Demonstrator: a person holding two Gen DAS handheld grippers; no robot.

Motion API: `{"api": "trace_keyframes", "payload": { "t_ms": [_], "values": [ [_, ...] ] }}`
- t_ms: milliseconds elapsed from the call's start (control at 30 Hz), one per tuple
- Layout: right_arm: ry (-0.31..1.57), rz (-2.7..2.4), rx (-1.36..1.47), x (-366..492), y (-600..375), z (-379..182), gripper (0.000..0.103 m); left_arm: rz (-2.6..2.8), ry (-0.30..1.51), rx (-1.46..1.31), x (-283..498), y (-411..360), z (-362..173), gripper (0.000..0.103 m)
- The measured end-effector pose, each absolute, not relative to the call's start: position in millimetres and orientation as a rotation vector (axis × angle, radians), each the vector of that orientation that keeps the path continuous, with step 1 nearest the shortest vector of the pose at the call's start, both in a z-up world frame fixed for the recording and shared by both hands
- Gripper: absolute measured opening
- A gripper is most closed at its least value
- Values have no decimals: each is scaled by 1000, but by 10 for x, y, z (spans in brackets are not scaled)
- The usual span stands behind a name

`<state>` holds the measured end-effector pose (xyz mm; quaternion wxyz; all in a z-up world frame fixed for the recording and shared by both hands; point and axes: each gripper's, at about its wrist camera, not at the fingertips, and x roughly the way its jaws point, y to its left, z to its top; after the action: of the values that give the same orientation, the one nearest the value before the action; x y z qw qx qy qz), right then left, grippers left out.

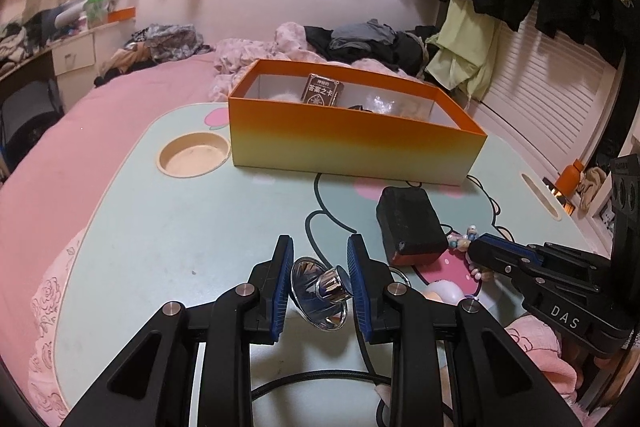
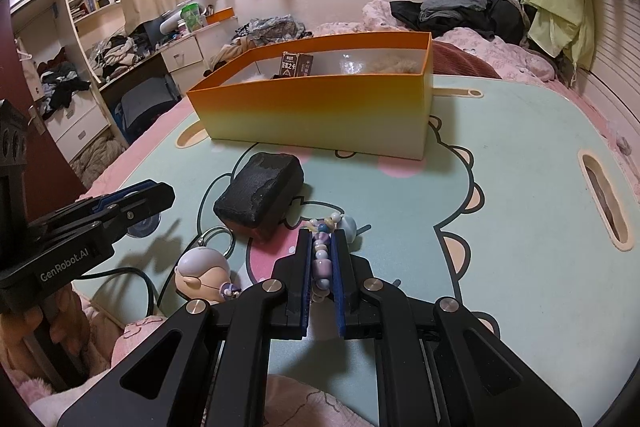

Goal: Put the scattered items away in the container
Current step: 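Carry silver trinket into box with left tool while right tool carries beaded string in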

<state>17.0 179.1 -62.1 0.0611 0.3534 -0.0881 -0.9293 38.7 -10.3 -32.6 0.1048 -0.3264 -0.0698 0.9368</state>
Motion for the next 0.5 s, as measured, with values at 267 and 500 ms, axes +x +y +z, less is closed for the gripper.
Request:
{"api": "trace_keyframes", "payload": {
  "t_ms": [267,500],
  "values": [
    [-264,-2794,1068,162,1766,-580,10,2747,-205,-966,371,-122,-290,26],
    [-265,-2758,998,-38,1793,-216,10,2740,-238,-894,74,-184,59,26]
  ]
}}
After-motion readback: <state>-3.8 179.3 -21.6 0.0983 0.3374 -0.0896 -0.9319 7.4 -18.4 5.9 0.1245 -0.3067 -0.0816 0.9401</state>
